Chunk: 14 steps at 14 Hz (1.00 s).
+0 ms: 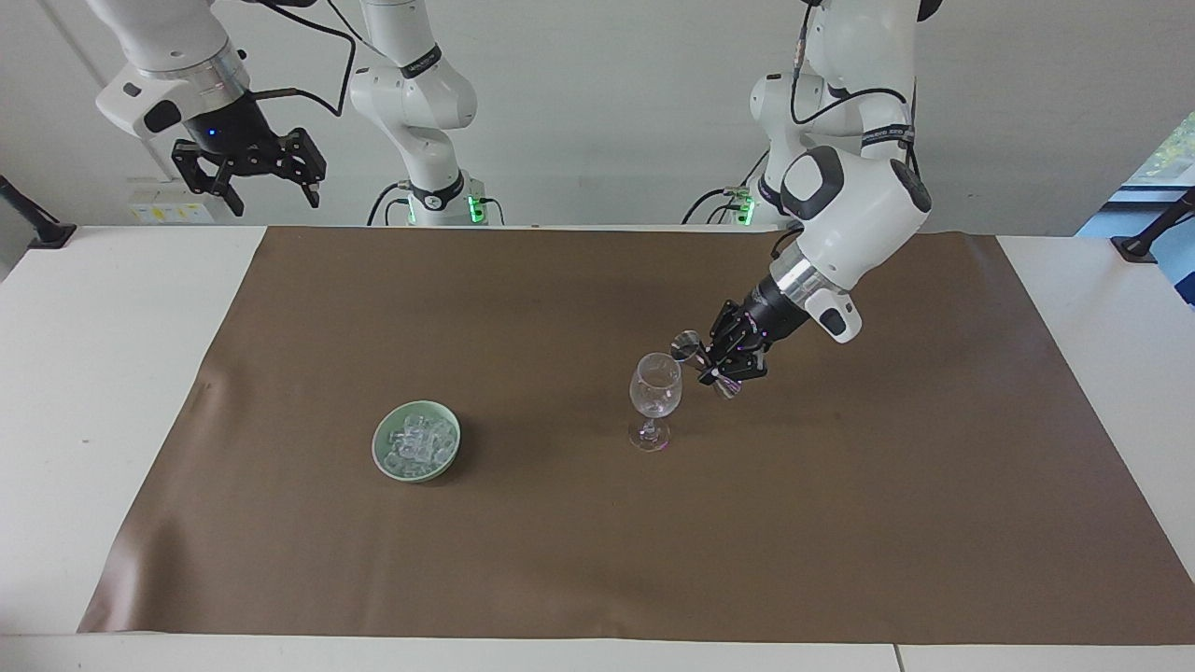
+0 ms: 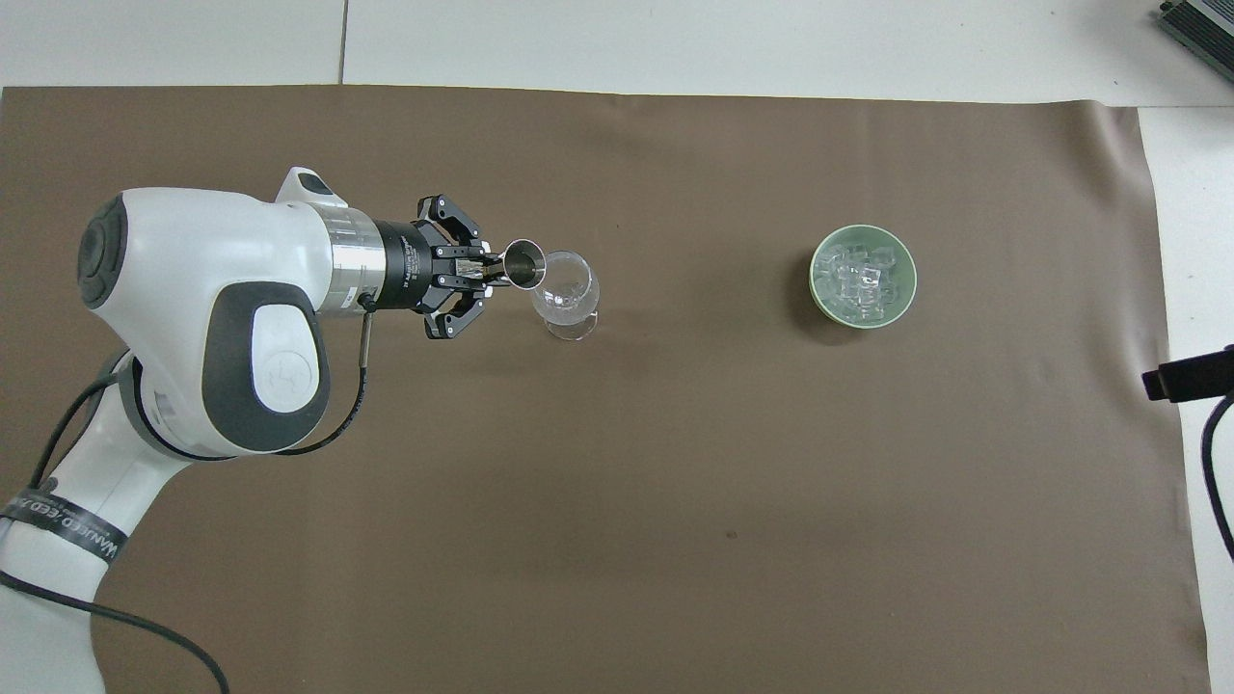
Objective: Pour wine and add ice with both arms
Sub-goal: 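Tilt the metal cup over the clear glass with the left gripper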
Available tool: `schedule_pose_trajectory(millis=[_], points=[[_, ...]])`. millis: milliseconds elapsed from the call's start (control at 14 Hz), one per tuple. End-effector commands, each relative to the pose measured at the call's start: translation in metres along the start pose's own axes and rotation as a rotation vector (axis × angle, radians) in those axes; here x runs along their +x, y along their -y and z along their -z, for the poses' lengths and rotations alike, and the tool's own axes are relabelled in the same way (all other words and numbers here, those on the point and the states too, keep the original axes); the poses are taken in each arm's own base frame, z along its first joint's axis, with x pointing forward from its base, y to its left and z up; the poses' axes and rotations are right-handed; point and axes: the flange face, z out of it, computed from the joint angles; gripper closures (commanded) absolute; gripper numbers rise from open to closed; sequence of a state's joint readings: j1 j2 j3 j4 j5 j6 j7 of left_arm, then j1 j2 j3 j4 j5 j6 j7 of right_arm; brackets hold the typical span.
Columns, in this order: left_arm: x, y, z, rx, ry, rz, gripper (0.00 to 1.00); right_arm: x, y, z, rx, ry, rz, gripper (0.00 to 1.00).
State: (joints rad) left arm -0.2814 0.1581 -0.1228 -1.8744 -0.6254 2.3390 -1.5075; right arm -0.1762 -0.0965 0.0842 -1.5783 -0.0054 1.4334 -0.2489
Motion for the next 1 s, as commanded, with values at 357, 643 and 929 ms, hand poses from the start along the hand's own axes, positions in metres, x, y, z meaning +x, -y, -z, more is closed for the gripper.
schedule_pose_trajectory(millis=[357,643,929], points=[[-0.017,-0.005,-0.002,-0.018,-0.081,-0.026,1.0,-0.002,0.0,0.002,0.004,-0.004,0.016,0.0],[-0.02,-0.005,-0.009,-0.024,-0.12,-0.045,1.0,-0.002,0.0,0.002,0.004,-0.004,0.016,0.0],[-0.022,-0.008,-0.006,-0.032,-0.144,-0.062,1.0,-0.002,0.0,0.002,0.004,-0.004,0.016,0.0]])
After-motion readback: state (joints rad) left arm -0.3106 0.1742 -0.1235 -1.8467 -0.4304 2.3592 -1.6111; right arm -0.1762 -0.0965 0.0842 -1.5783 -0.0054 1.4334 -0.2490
